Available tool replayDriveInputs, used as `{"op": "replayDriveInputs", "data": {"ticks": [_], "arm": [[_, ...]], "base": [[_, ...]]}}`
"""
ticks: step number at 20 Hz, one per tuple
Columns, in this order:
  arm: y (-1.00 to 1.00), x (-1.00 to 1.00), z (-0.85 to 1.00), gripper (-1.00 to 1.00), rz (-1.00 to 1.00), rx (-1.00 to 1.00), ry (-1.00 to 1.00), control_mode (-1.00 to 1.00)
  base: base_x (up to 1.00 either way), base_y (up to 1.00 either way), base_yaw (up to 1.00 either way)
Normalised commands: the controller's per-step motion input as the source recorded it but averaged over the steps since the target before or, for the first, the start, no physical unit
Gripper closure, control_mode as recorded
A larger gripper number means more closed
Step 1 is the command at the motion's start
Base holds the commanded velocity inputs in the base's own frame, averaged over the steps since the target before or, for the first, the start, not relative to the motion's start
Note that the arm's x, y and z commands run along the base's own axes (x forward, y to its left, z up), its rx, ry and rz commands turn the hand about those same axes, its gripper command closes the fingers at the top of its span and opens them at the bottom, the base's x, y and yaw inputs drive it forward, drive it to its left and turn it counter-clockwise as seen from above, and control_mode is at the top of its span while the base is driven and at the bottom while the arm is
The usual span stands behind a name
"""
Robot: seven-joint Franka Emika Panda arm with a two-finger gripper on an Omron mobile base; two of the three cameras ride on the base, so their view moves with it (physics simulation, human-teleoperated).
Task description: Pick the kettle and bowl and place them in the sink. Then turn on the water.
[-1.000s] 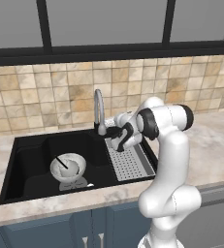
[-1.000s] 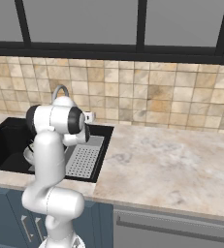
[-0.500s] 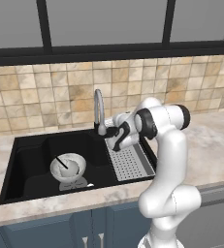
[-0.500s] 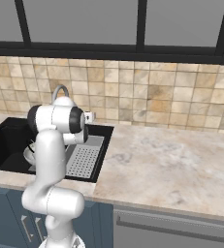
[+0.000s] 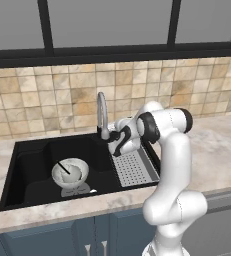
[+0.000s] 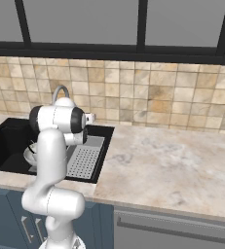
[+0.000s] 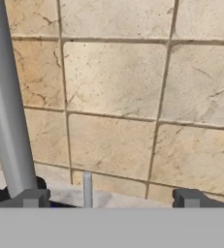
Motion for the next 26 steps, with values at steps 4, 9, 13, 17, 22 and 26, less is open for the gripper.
{"op": "replayDriveInputs", "data": {"ticks": [4, 9, 13, 17, 22, 26], "arm": [[0.01, 0.0, -0.26, -1.0, 0.0, 0.03, -0.04, -1.0], [0.0, 0.0, -0.18, -1.0, 0.0, 0.04, -0.04, -1.0], [0.0, 0.0, -0.12, -1.0, 0.0, 0.02, -0.04, -1.0], [0.0, 0.0, -0.09, -1.0, 0.0, 0.01, -0.02, -1.0], [0.02, 0.0, -0.14, -1.0, 0.0, 0.0, -0.02, -1.0], [0.0, 0.0, -0.11, -1.0, 0.0, 0.01, -0.04, -1.0]], "base": [[0.0, 0.0, 0.0], [0.0, 0.0, 0.0], [0.0, 0.0, 0.0], [0.0, 0.0, 0.0], [0.0, 0.0, 0.0], [0.0, 0.0, 0.0]]}}
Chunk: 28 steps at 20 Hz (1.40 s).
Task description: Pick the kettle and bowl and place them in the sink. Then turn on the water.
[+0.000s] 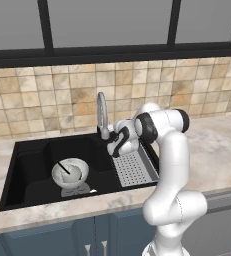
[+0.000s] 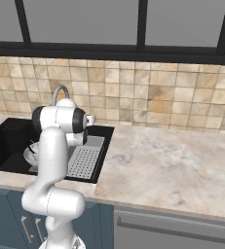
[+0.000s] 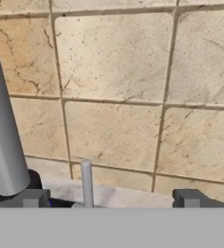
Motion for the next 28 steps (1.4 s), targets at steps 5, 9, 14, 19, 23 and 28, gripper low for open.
{"op": "replayDriveInputs", "data": {"ticks": [5, 9, 14, 19, 23, 28], "arm": [[0.0, 0.1, -0.02, -1.0, 0.0, 0.0, -0.05, -1.0], [0.0, 0.1, 0.0, -1.0, 0.0, 0.0, -0.04, -1.0], [0.0, 0.06, -0.1, -1.0, 0.0, 0.0, -0.05, -1.0], [0.0, 0.0, -0.21, -1.0, 0.0, 0.0, -0.06, -1.0], [0.0, 0.0, -0.2, -1.0, 0.0, 0.0, -0.05, -1.0], [0.0, 0.0, -0.08, -1.0, 0.0, 0.0, -0.04, -1.0]], "base": [[0.0, 0.0, 0.0], [0.0, 0.0, 0.0], [0.0, 0.0, 0.0], [0.0, 0.0, 0.0], [0.0, 0.0, 0.0], [0.0, 0.0, 0.0]]}}
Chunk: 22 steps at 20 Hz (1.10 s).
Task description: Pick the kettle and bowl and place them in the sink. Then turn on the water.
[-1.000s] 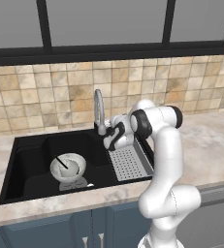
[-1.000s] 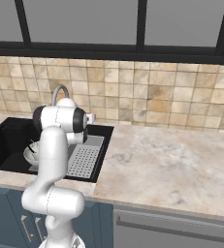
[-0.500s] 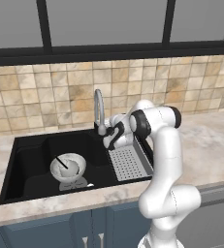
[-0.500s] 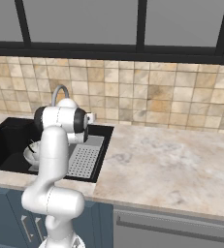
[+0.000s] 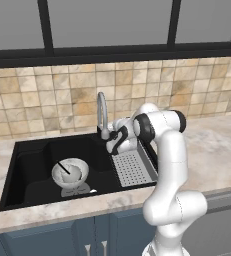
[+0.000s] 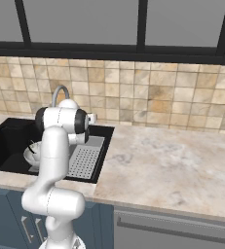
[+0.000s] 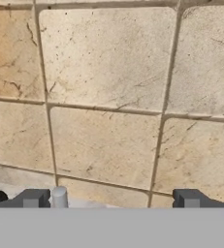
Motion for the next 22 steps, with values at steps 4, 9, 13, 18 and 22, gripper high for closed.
{"op": "replayDriveInputs", "data": {"ticks": [4, 9, 13, 18, 22], "arm": [[0.0, 0.0, 0.0, -1.0, 0.0, 0.0, 0.0, -1.0], [0.0, 0.0, 0.0, -1.0, 0.0, 0.01, 0.0, -1.0], [0.0, 0.0, -0.08, -1.0, 0.0, 0.0, -0.02, -1.0], [0.0, 0.0, -0.11, -1.0, 0.0, 0.0, -0.03, -1.0], [0.0, 0.03, -0.05, -1.0, 0.0, 0.0, -0.01, -1.0]], "base": [[0.0, 0.0, 0.0], [0.0, 0.0, 0.0], [0.0, 0.0, 0.0], [0.0, 0.0, 0.0], [0.0, 0.0, 0.0]]}}
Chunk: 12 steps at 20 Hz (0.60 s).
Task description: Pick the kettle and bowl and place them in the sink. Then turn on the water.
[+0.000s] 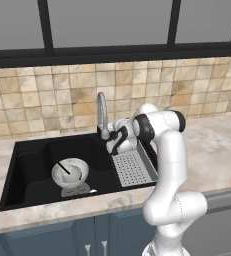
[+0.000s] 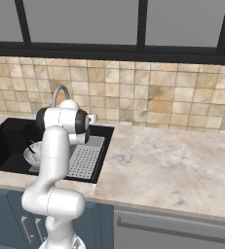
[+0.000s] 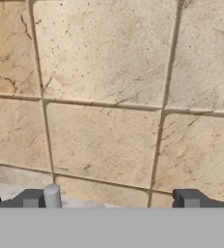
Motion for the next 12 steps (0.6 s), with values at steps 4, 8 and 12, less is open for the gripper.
{"op": "replayDriveInputs", "data": {"ticks": [4, 8, 12], "arm": [[0.0, 0.01, -0.02, -1.0, 0.0, 0.0, 0.0, -1.0], [-0.07, 0.0, 0.0, -1.0, 0.0, 0.03, 0.0, -1.0], [-0.22, 0.0, 0.0, -1.0, 0.0, 0.06, 0.0, -1.0]], "base": [[0.0, 0.0, 0.0], [0.0, 0.0, 0.0], [0.0, 0.0, 0.0]]}}
